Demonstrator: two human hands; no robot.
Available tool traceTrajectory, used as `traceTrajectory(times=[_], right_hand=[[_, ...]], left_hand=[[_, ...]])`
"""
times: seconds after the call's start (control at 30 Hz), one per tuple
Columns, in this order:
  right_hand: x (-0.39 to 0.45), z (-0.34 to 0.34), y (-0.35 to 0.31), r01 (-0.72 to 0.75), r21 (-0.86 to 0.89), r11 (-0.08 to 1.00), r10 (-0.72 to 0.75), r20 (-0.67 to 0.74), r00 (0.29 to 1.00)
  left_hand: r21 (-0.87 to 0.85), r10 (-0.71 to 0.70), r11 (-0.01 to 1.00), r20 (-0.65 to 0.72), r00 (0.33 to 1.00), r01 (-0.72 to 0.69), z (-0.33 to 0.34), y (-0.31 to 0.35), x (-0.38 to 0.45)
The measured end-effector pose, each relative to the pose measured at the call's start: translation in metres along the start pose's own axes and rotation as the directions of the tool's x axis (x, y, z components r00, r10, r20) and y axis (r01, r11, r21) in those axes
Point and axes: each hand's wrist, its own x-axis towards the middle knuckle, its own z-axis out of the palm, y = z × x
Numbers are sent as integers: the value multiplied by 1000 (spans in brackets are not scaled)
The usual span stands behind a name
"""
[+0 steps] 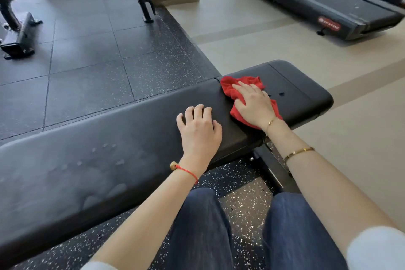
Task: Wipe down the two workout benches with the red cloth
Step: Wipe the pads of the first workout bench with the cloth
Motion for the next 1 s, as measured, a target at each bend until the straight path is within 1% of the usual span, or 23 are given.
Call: traceTrajectory(times=[0.1,0.17,0.27,0.33,0.47,0.53,0.63,0.7,0.77,0.87,0.93,1.0], right_hand=[[18,-2,2,50,-13,999,-49,47,998],[16,-1,3,131,-30,991,-129,65,990],[-5,0,9,282,-22,959,-280,87,956],[-23,-3,20,340,-14,940,-338,76,938],[-35,-11,52,363,5,932,-363,17,932],[-19,-13,61,342,8,940,-341,50,939],[19,-14,58,253,4,967,-252,106,962],[36,-14,49,253,18,967,-253,143,957],[36,-10,39,316,24,948,-316,163,935],[14,-8,41,453,52,890,-455,165,875],[-2,-8,55,511,67,857,-515,151,843],[-9,-12,73,535,66,842,-539,124,833]], left_hand=[[28,-5,1000,-10,1000,5,1,3,-1],[25,-11,1000,-30,999,12,2,4,0],[21,-23,999,-64,998,24,3,4,1],[22,-21,999,-78,997,23,3,5,0],[11,-22,1000,-96,995,23,4,6,-1],[4,-25,1000,-108,994,25,4,7,-1],[5,-26,1000,-124,992,27,5,8,-2],[8,-27,1000,-116,993,28,5,9,-3],[23,-39,999,-86,996,41,4,11,-3],[42,-86,995,-45,995,88,5,17,-4],[21,-124,992,-42,991,125,8,20,-7],[-34,-159,987,-67,985,157,8,22,-11]])
